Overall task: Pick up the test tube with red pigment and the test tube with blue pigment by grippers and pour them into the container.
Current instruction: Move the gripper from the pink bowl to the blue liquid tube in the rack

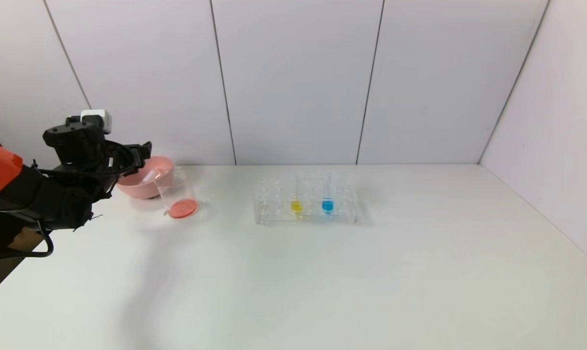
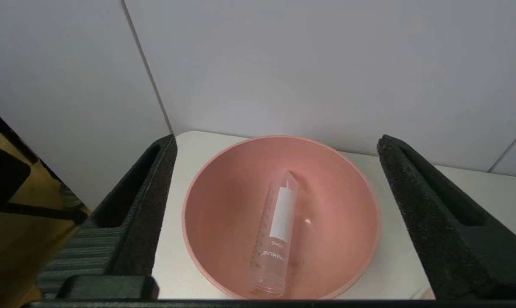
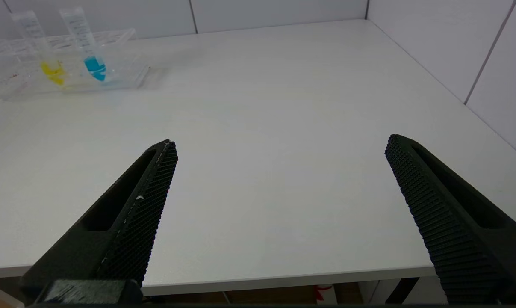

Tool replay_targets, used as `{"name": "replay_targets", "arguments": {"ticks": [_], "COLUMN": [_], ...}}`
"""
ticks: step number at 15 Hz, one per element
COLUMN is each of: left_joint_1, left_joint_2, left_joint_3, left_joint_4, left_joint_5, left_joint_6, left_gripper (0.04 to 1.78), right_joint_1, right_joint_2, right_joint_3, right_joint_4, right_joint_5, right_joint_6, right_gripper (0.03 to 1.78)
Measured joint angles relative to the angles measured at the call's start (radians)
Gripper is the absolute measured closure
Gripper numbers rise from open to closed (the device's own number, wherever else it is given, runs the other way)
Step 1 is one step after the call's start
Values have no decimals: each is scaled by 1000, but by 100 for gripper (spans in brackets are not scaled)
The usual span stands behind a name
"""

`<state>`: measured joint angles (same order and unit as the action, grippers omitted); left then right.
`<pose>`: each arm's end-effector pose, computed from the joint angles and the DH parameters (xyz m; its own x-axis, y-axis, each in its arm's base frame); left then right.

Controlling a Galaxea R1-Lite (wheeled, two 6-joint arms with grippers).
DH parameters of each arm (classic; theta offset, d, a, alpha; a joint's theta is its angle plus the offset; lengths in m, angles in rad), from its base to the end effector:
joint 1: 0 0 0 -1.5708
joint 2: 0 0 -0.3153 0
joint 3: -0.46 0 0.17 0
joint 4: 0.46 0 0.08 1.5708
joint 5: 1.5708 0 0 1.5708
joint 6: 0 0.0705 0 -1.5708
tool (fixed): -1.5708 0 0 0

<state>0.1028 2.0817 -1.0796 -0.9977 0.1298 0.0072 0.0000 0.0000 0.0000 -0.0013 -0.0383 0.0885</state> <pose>0.4464 0.0552 0.1867 0.9731 0.2305 -0.0044 -0.2305 0.9730 0.0078 -0.0125 -0.0027 0.0757 0.9993 -0.0383 0.0013 0.0380 0.9954 0.0884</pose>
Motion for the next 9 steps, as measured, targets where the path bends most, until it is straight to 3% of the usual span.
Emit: {"name": "replay_targets", "arguments": {"ticks": [4,9], "left_joint_1": [16,20], "left_joint_2": [-62,-206], "left_joint_3": [62,251], "left_joint_4": [1,4], "left_joint_5": [-297,-839], "left_joint_6": [-24,-5], "left_gripper": [6,6], "right_joint_1": [0,0], "right_joint_2": [0,0], "right_joint_3": [0,0], "right_joint_4": [0,0], "right_joint_5": [0,0], "right_joint_6": [0,0], "right_gripper": [4,4]}}
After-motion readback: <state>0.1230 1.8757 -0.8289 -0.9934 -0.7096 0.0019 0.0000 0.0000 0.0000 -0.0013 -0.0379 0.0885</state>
